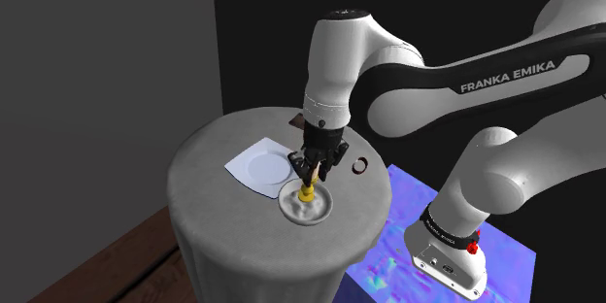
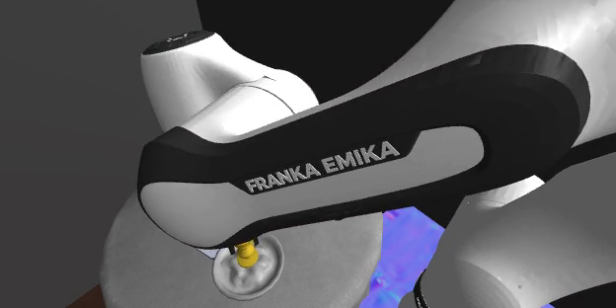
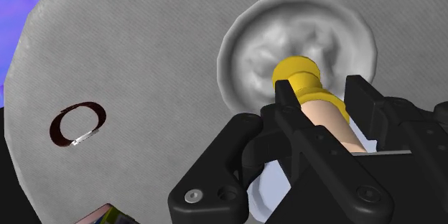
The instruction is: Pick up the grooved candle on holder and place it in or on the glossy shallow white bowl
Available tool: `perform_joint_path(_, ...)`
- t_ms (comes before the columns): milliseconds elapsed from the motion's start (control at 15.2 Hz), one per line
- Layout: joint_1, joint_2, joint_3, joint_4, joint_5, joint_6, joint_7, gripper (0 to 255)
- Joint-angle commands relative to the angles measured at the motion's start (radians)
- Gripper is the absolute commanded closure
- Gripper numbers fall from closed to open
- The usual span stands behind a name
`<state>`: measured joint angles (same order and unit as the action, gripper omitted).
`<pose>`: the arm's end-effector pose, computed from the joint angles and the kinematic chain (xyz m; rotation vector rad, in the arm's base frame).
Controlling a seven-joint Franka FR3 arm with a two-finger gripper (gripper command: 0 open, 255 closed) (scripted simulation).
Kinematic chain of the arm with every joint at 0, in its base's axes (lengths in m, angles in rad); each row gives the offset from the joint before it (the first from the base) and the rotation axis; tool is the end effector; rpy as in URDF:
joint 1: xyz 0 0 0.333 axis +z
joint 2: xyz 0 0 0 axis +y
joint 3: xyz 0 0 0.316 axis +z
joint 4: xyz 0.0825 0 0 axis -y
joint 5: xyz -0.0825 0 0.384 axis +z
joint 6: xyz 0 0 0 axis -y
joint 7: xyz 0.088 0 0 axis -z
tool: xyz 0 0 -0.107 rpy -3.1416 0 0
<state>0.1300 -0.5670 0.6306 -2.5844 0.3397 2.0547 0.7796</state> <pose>0.2710 0.2760 0.4066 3.0769 -0.4176 -0.0048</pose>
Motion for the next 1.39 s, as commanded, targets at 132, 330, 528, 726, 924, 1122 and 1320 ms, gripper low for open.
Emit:
perform_joint_path(132,0.0,0.0,0.0,-0.001,0.0,0.002,0.0,255)
perform_joint_path(330,0.0,0.0,0.0,-0.001,0.0,0.001,0.0,0)
perform_joint_path(528,0.0,0.0,0.0,-0.001,0.0,0.001,0.0,0)
perform_joint_path(726,0.001,-0.027,-0.023,0.048,-0.01,-0.075,-0.001,0)
perform_joint_path(924,0.0,-0.045,-0.043,0.095,-0.021,-0.14,0.0,0)
perform_joint_path(1122,0.0,-0.045,-0.043,0.095,-0.021,-0.14,0.0,0)
perform_joint_path(1320,0.0,-0.045,-0.043,0.095,-0.021,-0.14,0.0,0)
